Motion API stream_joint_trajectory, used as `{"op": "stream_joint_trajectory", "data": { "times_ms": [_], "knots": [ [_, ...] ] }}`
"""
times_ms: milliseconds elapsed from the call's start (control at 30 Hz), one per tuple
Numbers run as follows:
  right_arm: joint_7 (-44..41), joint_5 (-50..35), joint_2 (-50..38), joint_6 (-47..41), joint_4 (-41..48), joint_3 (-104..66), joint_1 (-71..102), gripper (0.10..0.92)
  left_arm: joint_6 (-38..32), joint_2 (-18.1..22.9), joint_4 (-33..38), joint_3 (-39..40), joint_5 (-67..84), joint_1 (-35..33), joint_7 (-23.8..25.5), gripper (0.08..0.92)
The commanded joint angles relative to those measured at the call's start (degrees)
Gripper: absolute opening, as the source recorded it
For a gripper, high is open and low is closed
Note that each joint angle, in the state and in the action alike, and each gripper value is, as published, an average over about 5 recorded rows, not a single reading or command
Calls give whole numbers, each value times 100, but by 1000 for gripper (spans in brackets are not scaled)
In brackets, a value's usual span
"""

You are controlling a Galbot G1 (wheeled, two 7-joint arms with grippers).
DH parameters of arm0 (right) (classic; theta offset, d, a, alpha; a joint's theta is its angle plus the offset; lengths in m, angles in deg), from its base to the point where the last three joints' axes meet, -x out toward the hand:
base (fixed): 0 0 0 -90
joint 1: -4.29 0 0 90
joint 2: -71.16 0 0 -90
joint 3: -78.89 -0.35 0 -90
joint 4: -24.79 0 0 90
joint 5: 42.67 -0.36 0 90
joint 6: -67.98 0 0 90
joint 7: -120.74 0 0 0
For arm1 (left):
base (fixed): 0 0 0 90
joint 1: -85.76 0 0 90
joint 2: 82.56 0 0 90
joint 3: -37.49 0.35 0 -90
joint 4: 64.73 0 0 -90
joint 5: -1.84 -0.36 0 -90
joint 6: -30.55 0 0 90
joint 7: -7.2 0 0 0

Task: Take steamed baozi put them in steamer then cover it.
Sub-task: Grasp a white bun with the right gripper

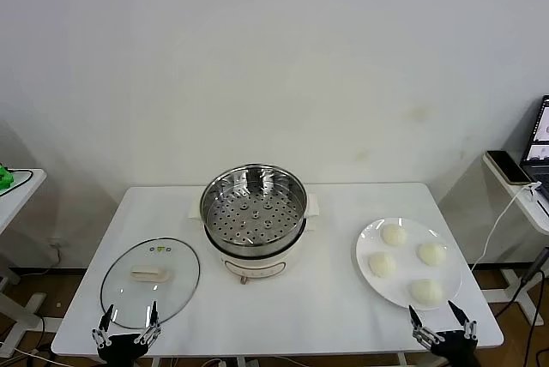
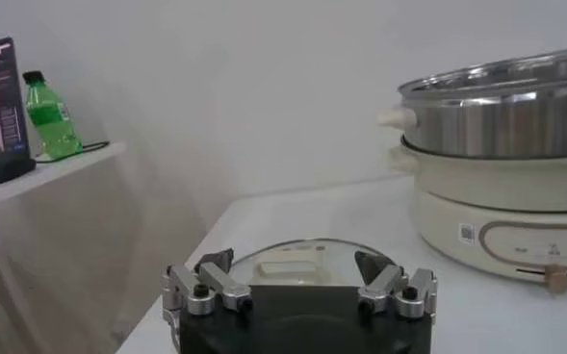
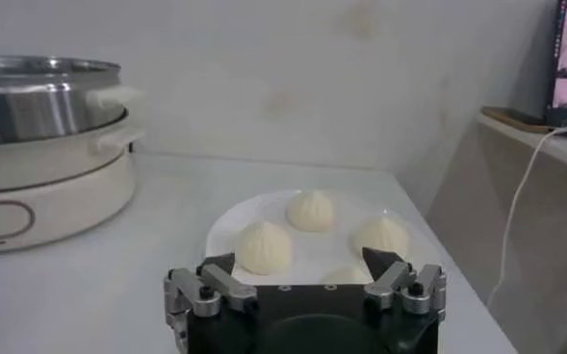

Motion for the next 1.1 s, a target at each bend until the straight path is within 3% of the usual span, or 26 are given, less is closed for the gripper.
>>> {"op": "stream_joint_trajectory", "data": {
  "times_ms": [33, 333, 600, 833, 1100],
  "knots": [
    [-4, 1117, -850, -285, 103, -157, -439, 823, 60, 9, -63, 6, -185, 14, -78, 823],
    [-507, 1926, -2607, -1094, 779, 0, -1280, 822, -12, 185, -64, -4, -379, -62, -136, 823],
    [-1261, 2648, -4255, -705, 1718, 552, -2382, 823, -90, 312, -55, -4, -655, -127, -215, 823],
    [-2796, 2864, -4715, -158, 2554, 2198, -4405, 823, -123, 450, -16, 20, -844, -157, -247, 823],
    [-3809, 3453, -4446, 754, 3719, 4847, -7267, 823, -132, 594, -17, 43, -976, -141, -265, 823]
  ]
}}
